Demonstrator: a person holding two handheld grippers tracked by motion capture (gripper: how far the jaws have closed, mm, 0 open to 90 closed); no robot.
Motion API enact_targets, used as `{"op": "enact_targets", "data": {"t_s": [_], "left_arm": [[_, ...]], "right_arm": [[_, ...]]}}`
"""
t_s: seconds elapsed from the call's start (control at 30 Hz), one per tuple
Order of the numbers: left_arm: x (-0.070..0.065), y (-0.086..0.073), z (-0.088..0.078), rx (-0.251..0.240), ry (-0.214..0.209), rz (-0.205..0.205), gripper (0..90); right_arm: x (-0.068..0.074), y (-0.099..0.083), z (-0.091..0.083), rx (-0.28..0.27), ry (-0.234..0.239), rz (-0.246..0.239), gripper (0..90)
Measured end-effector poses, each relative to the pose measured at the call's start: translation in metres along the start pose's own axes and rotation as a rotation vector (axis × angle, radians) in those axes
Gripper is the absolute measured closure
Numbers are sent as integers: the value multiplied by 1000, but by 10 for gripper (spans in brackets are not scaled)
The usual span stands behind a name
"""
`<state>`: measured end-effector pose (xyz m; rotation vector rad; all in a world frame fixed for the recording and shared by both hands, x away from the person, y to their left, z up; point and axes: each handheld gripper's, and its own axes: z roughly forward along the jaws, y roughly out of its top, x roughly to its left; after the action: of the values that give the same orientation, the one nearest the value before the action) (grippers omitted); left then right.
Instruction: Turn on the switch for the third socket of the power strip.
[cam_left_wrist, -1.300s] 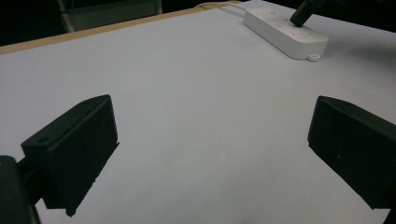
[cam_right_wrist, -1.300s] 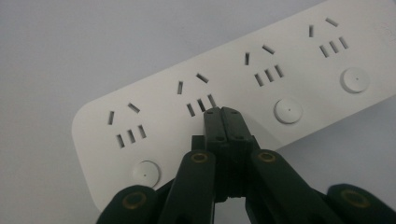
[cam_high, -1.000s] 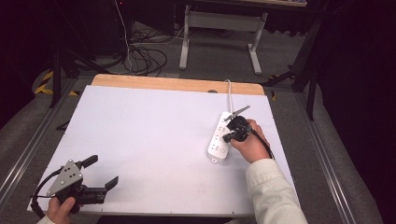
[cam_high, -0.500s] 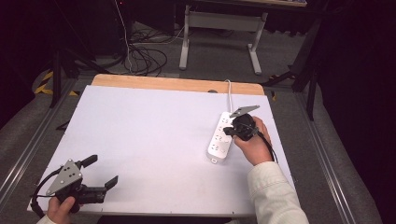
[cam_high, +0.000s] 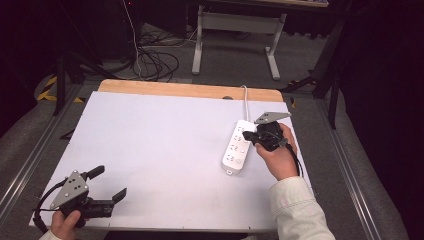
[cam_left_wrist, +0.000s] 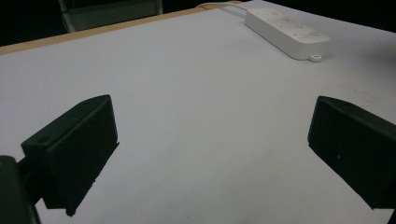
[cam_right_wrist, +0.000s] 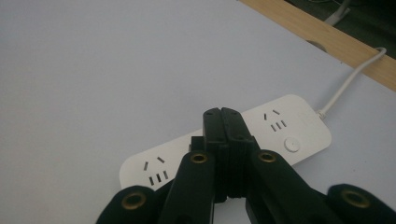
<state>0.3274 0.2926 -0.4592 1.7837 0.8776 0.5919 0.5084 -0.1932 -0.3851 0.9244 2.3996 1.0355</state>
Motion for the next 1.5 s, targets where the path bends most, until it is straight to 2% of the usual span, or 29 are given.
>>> {"op": "enact_targets", "data": {"t_s": [0.13, 0.23, 0.37, 0.47, 0.5, 0.53, 0.57, 0.6, 0.67, 0.73, 0.77, 0.8, 0.9, 1.1, 1.23, 1.37, 1.5], "left_arm": [[0, 0, 0, 3, 2, 0, 19], [0, 0, 2, 37, 27, 15, 26], [-1, 1, 1, 27, 24, 20, 22], [0, 1, 0, 26, 21, 19, 22], [0, 1, 0, 26, 21, 19, 22], [0, 1, 0, 23, 23, 20, 22], [0, 1, 0, 22, 22, 20, 22], [0, 1, -1, 21, 21, 20, 22], [0, 1, -1, 17, 22, 14, 22], [0, 1, -1, 17, 23, 19, 22], [0, 1, -2, 19, 24, 19, 22], [0, 1, -1, 23, 27, 18, 22], [0, 2, -1, 40, 30, 39, 23], [0, 3, -4, 37, 26, 41, 22], [-1, 4, -5, 33, 20, 40, 22], [0, 5, -7, 29, -6, 39, 21], [1, 4, -8, 26, -7, 38, 22]], "right_arm": [[0, 1, -3, -5, 0, -1, 885], [-1, 1, -4, -18, -4, -1, 850], [-1, 0, -7, -67, -15, -6, 711], [0, 1, -14, -132, -30, -20, 559], [0, 1, -14, -132, -30, -20, 559], [2, 1, -19, -174, -36, -36, 484], [3, 0, -22, -160, -37, 32, 389], [3, 0, -24, -144, -36, 88, 333], [4, 0, -30, -179, -42, 75, 359], [5, 0, -33, -197, -34, 75, 343], [9, -1, -39, -229, -31, 78, 306], [9, -1, -39, -229, -31, 78, 306], [17, -4, -49, -274, -13, 58, 263], [29, -14, -58, -299, 24, 26, 191], [37, -27, -63, -290, 50, 5, 137], [44, -46, -68, -323, 84, 22, 103], [47, -56, -69, -334, 90, 15, 92]]}}
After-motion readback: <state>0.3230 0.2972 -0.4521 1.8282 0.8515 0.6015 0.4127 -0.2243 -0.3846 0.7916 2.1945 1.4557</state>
